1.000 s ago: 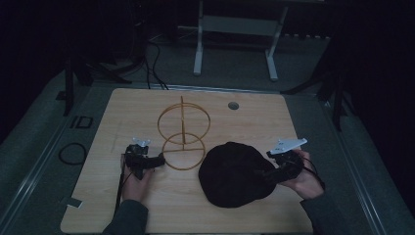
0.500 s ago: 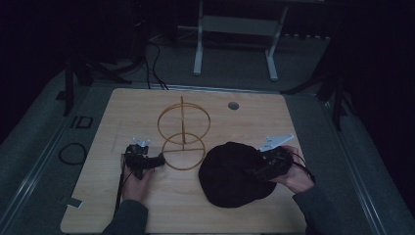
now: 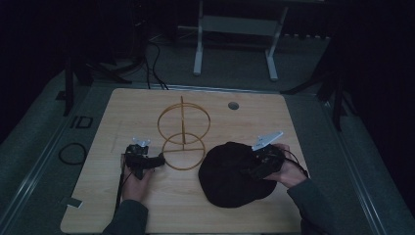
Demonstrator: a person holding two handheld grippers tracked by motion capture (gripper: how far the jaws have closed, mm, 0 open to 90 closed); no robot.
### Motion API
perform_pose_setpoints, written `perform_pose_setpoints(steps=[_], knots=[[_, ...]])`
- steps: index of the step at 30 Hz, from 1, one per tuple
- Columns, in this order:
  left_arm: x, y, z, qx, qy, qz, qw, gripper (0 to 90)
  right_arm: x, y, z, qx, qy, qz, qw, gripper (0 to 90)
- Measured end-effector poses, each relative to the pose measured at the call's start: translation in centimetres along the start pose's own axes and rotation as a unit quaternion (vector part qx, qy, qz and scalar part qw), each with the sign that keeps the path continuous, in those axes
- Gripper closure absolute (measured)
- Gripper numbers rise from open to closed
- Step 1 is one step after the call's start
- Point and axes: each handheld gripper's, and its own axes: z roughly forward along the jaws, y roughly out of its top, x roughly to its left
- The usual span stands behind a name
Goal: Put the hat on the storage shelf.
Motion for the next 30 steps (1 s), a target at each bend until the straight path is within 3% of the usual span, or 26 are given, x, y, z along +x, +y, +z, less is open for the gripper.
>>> perform_pose_setpoints(steps=[5, 7, 8, 10, 11, 12, 13, 17, 18, 21, 30], knots=[[0.00, 0.00, 0.00, 0.000, 0.000, 0.000, 1.0000, 0.7, -0.11, -0.27, 0.35, 0.012, 0.012, -0.006, 0.9998, 17.3], [0.00, 0.00, 0.00, 0.000, 0.000, 0.000, 1.0000, 0.7, -0.09, -0.41, 0.43, 0.019, 0.016, -0.008, 0.9997, 23.5], [0.00, 0.00, 0.00, 0.000, 0.000, 0.000, 1.0000, 0.7, -0.08, -0.50, 0.40, 0.021, 0.022, -0.011, 0.9995, 32.1], [0.00, 0.00, 0.00, 0.000, 0.000, 0.000, 1.0000, 0.7, -0.07, -0.53, 0.39, 0.022, 0.023, -0.012, 0.9994, 32.1], [0.00, 0.00, 0.00, 0.000, 0.000, 0.000, 1.0000, 0.7, -0.07, -0.53, 0.39, 0.022, 0.023, -0.012, 0.9994, 35.6], [0.00, 0.00, 0.00, 0.000, 0.000, 0.000, 1.0000, 0.7, -0.04, -0.60, 0.37, 0.028, 0.027, -0.015, 0.9991, 48.5], [0.00, 0.00, 0.01, -0.001, 0.000, 0.000, 1.0000, 0.7, -0.05, -0.65, 0.38, 0.032, 0.029, -0.015, 0.9990, 52.9], [0.00, 0.00, 0.00, 0.000, 0.000, 0.000, 1.0000, 0.7, -0.18, -0.79, 0.55, 0.040, 0.037, -0.010, 0.9985, 63.8], [0.00, 0.00, 0.00, 0.000, 0.000, 0.000, 1.0000, 0.7, -0.17, -0.87, 0.65, 0.043, 0.041, -0.009, 0.9982, 71.7], [0.00, 0.00, 0.00, 0.000, 0.000, 0.000, 1.0000, 0.7, -0.09, -0.89, 0.77, 0.044, 0.046, -0.006, 0.9979, 80.2], [0.00, 0.00, 0.00, 0.000, 0.000, 0.000, 1.0000, 0.7, -0.22, -0.89, 0.08, 0.021, 0.056, 0.002, 0.9982, 82.5]])
